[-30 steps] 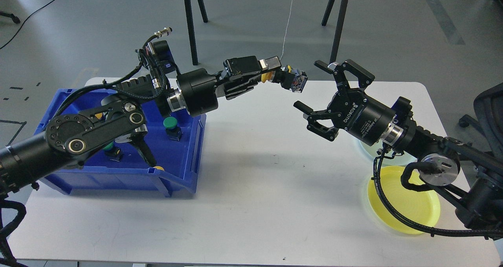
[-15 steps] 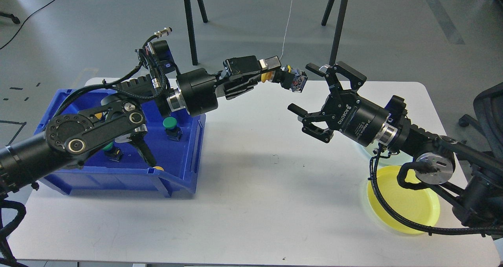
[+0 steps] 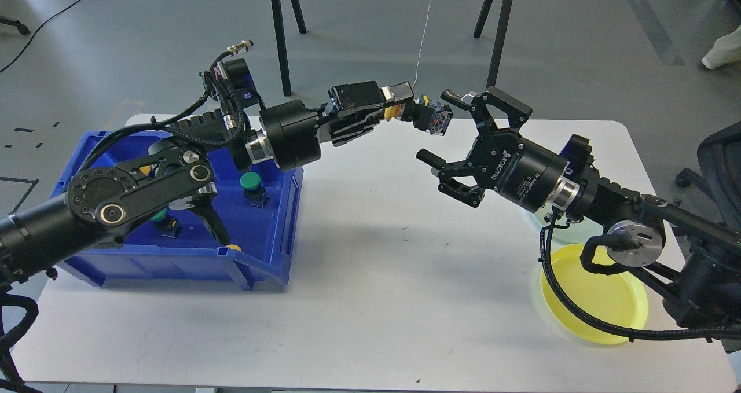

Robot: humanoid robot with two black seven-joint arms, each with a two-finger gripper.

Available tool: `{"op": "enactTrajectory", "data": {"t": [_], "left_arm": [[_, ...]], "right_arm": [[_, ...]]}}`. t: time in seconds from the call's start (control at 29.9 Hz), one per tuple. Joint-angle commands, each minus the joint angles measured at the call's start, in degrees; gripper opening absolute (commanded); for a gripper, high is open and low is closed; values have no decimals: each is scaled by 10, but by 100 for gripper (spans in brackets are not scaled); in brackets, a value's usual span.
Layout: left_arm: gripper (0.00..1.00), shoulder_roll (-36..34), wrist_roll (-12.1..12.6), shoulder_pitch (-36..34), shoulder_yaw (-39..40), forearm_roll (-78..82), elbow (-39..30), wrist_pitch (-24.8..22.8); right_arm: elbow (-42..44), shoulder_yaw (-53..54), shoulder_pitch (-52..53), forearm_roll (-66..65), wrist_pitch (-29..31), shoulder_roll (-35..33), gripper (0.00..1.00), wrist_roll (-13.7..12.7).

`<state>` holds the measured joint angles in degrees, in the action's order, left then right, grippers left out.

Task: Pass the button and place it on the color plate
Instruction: 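Move the open right gripper toward the button held by the left gripper, then close the right gripper on the button and open the left gripper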

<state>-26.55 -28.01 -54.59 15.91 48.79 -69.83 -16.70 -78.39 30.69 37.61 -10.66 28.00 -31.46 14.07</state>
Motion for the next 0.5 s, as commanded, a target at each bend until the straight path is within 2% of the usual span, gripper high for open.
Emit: {"op": "enactTrajectory", "data": {"t": [0.0,0.03,0.13,0.17,0.33,0.47], "left_arm": [[5,-1,0,1,1,-1,0,-1],[5,-1,0,1,1,-1,0,-1],[5,-1,0,1,1,-1,1,-1],[5,-1,0,1,3,-1,0,-1],[5,-1,0,1,3,-1,0,0],[5,-1,0,1,3,-1,0,0]], "right_arm": [[0,1,0,-1,0,1,64,2],[0,1,0,-1,0,1,57,2],[3,3,0,-2,0,6,26,1],[5,6,1,-2,0,13,20,2],[12,9,1,-1,0,23,8,3],[13,13,1,-1,0,25,3,3]]}}
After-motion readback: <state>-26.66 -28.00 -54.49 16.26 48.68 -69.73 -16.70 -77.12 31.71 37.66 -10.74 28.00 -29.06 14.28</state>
